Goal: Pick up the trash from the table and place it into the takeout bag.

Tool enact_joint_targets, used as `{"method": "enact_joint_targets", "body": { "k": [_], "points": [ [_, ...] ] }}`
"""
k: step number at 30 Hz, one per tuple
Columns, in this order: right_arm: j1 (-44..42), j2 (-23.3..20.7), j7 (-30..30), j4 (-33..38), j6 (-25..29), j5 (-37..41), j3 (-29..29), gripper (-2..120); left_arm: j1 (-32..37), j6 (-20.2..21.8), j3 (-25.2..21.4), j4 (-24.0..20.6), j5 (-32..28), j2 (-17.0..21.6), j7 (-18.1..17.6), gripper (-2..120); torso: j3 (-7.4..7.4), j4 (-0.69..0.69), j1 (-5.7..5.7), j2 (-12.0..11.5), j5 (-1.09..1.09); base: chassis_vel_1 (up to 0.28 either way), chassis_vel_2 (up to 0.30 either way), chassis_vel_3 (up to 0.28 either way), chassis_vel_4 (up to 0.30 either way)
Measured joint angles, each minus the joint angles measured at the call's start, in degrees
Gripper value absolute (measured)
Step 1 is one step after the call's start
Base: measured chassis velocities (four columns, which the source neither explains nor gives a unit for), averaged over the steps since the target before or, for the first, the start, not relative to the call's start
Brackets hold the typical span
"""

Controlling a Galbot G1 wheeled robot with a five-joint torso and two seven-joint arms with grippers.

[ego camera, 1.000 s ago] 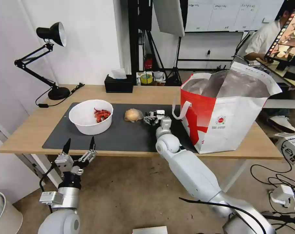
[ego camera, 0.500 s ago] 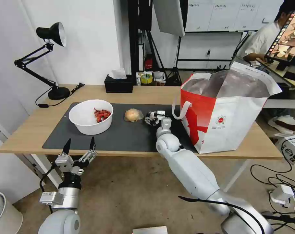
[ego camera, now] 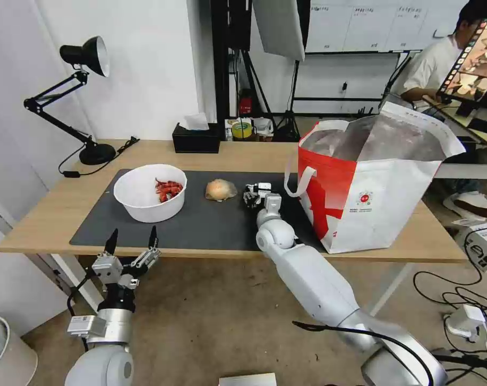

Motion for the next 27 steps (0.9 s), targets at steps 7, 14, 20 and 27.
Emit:
{"method": "enact_joint_targets", "body": {
  "k": [7,14,20,27],
  "points": [
    [0.0,0.1,-0.2,-0.2,0.0,0.0,0.3,13,-0.3,0.0,0.1,0.4,0.0,0.0,0.0,100,0.00,0.00,0.00,0.0,0.00,0.000,0.000,0.000,0.000],
    [0.0,0.1,-0.2,-0.3,0.0,0.0,0.4,0,-0.3,-0.1,0.2,0.5,0.0,-0.1,0.0,100,0.00,0.00,0.00,0.0,0.00,0.000,0.000,0.000,0.000],
    [-0.2,-0.1,-0.3,0.0,0.0,-0.1,0.3,0,-0.3,-0.1,0.2,0.5,0.0,0.0,0.0,100,0.00,0.00,0.00,0.0,0.00,0.000,0.000,0.000,0.000],
    [-1.6,-2.2,-2.9,4.5,0.1,-0.3,-1.6,0,-0.1,-0.1,0.1,0.2,0.0,0.0,-0.1,100,0.00,0.00,0.00,0.0,0.00,0.000,0.000,0.000,0.000]
  ]
}}
